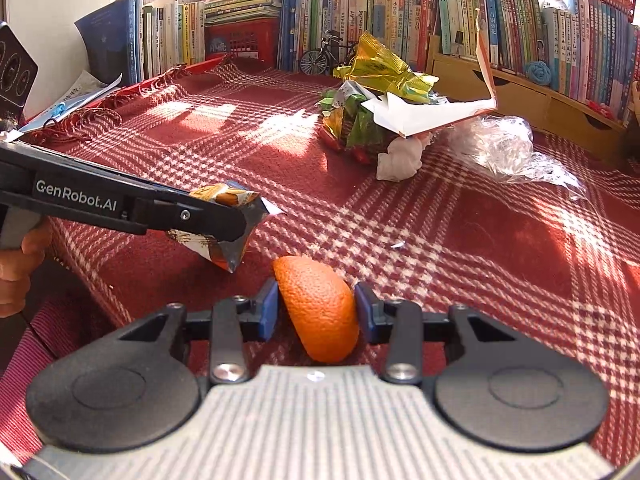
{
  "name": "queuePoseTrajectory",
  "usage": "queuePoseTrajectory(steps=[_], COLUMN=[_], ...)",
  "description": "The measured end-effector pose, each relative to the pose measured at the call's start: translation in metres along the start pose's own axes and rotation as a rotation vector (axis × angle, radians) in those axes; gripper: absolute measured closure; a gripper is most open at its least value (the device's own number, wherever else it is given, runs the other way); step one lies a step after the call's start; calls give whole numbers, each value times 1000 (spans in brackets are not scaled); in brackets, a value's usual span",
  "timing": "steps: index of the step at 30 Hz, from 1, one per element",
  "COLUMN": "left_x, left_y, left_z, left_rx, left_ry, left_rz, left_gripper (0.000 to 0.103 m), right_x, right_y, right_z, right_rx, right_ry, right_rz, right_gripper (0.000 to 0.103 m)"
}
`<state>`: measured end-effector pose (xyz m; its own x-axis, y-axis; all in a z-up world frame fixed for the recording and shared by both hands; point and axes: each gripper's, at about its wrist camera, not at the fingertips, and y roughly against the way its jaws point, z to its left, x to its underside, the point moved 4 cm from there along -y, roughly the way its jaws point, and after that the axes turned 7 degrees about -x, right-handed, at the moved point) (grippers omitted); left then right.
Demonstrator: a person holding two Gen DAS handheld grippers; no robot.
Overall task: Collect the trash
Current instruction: 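Lift the blue wrapper with the left tool while the right tool holds the orange peel, then lower both items into the black trash bag and open both tools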
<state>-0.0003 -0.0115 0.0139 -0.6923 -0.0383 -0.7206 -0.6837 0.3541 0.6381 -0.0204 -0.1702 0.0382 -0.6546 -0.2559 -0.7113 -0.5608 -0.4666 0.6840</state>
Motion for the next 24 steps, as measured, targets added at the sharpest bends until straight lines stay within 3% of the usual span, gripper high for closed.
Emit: queuePoseTrajectory(steps=[14,17,24], left_x=[38,52,97], left_y=[71,86,105], left_z=[-12,-13,-3], left_rx=[-21,-29,-61], left_ry=[-124,-145,-81], left_rz=[-49,-28,79], left_gripper=[80,80,80], right_x=[26,35,59], right_y=[37,42,40], right_z=[29,41,64], right_rx=[-89,-119,-185], right_ry=[-66,-71,-103], right_rz=[0,17,93], right_gripper=[57,57,57])
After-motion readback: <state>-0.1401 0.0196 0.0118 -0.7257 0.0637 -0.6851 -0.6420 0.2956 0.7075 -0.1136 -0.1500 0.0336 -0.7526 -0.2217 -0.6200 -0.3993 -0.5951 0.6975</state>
